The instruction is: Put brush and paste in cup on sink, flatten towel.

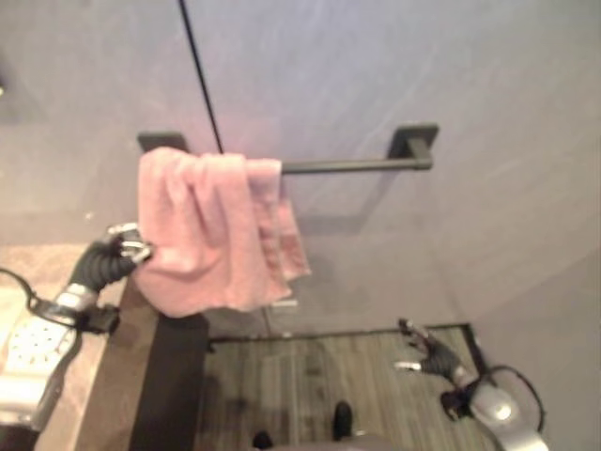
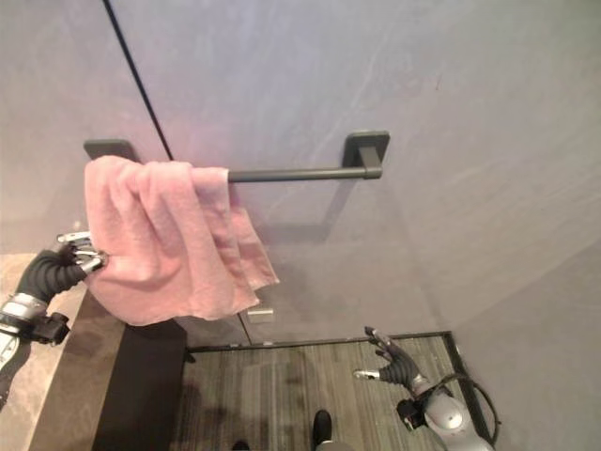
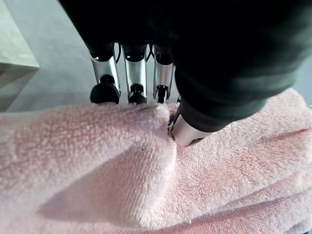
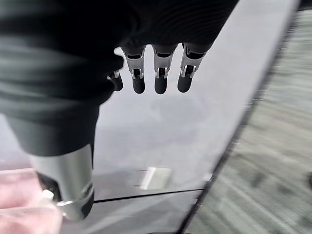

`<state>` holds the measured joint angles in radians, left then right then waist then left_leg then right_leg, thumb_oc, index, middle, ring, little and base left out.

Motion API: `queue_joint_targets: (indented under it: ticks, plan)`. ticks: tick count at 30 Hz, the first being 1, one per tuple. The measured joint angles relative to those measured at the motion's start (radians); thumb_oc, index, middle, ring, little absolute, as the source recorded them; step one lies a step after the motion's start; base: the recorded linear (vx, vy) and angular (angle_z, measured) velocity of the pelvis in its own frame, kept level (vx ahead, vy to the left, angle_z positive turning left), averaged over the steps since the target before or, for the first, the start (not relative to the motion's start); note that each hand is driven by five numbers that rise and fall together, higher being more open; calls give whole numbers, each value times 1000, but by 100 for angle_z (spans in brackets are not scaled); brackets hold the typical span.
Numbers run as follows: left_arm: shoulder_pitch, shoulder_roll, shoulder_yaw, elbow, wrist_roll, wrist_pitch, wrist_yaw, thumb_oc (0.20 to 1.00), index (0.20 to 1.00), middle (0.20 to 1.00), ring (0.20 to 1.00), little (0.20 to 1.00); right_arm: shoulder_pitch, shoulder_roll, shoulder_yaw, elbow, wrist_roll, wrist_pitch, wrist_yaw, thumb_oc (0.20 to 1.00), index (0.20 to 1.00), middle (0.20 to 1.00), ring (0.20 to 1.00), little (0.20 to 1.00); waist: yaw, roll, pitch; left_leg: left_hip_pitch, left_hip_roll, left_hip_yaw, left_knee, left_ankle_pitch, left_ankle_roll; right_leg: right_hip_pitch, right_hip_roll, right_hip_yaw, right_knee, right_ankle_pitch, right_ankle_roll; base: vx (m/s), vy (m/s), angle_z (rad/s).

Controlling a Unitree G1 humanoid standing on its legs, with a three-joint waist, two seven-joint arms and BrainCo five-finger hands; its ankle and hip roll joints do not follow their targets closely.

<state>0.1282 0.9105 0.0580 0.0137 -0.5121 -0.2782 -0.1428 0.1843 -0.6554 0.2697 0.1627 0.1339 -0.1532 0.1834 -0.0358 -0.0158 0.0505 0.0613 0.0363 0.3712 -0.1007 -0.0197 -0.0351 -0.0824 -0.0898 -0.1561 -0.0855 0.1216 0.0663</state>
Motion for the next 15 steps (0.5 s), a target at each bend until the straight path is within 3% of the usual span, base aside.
queue_joint_targets:
  ticks: [4, 15]
  plan:
    - [-21, 0, -29, -1, 0, 1, -2, 200, 200, 200, 200, 200, -173, -21, 73, -124, 82, 3, 24, 1000, 1000, 1000, 1000, 1000, 2, -4, 1, 12, 1, -1, -4, 0, 0, 13, 1, -1, 0, 0, 0, -47, 27, -1]
    - [-99, 1, -69, 0, -1, 10, 5, 200, 200, 200, 200, 200, -421, -14, 286, -126, 280, 67, 61, 1000, 1000, 1000, 1000, 1000, 53, -8, 14, 10, 1, -28, 1, 5, 1, 23, -3, -29, 0, 0, 0, -54, 6, 8]
